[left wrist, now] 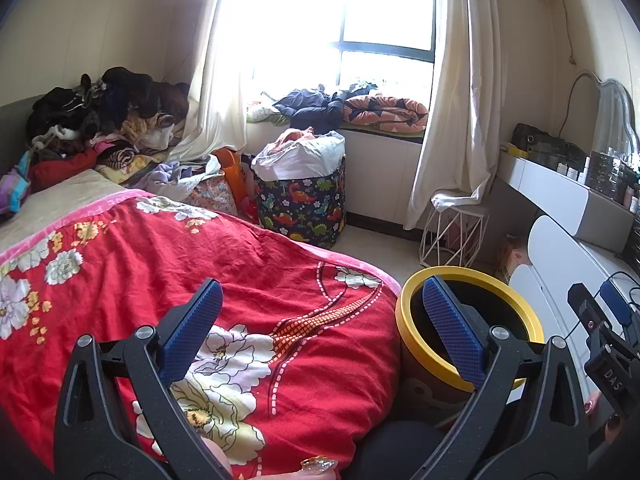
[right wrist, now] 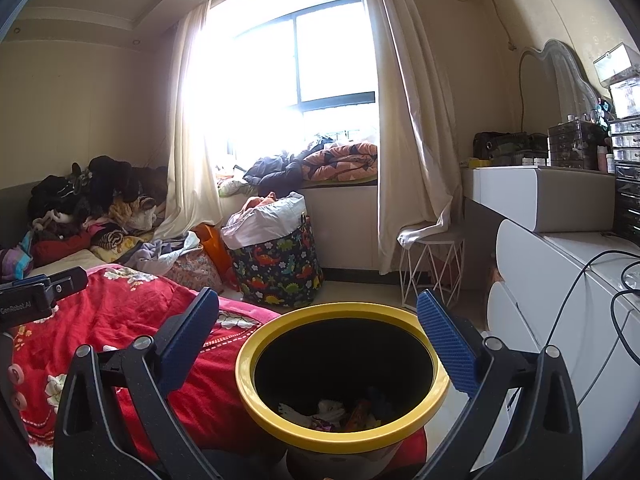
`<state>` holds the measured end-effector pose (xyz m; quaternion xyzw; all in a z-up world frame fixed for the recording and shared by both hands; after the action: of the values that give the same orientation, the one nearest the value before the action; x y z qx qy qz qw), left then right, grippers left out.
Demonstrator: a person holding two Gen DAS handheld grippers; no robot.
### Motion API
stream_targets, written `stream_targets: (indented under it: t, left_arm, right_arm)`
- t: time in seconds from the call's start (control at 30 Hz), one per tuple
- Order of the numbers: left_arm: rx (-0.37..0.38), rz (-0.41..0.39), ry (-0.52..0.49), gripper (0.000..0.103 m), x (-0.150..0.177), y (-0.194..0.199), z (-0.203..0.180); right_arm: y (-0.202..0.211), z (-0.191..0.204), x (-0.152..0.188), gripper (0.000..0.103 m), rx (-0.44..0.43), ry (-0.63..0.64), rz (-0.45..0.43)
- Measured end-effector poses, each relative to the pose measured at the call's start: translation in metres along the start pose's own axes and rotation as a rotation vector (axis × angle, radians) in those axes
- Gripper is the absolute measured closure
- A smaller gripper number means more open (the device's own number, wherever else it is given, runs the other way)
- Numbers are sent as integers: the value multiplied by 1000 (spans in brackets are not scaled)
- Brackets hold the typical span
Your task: Collect trash
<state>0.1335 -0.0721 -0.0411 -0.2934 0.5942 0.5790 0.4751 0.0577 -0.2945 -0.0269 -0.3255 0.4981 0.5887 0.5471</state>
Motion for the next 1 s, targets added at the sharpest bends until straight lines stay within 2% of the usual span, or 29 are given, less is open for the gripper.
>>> stream_targets:
  t: [0.47,0.8,0.9,1.0]
  left_arm:
    - [-2,-1,-3,11,-1,1,-2]
    - [-19,37,-4,11,4,-1,1]
    - [-43,61,29,11,15,3,20]
    - [-131,120,117,11,37,9,74]
  right_arm:
    - [0,-2,0,6,0,-2,2]
    - [-1,-1,-1,6,-10,-8,8]
    - [-8,22,-7,6,-80,3,22]
    - [-18,72,-9,6,-216,14,64]
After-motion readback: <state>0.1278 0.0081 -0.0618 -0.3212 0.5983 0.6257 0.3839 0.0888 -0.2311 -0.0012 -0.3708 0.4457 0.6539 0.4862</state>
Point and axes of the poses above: each gripper's, at about its wrist camera, not at the fingertips, and y roughly against the way its jaws point, z to its left, x to its underside, the point moved 7 cm from there along -y, roughly the way its jaws point, and after that the axes turned 13 degrees about -y, right-handed, at the moved point
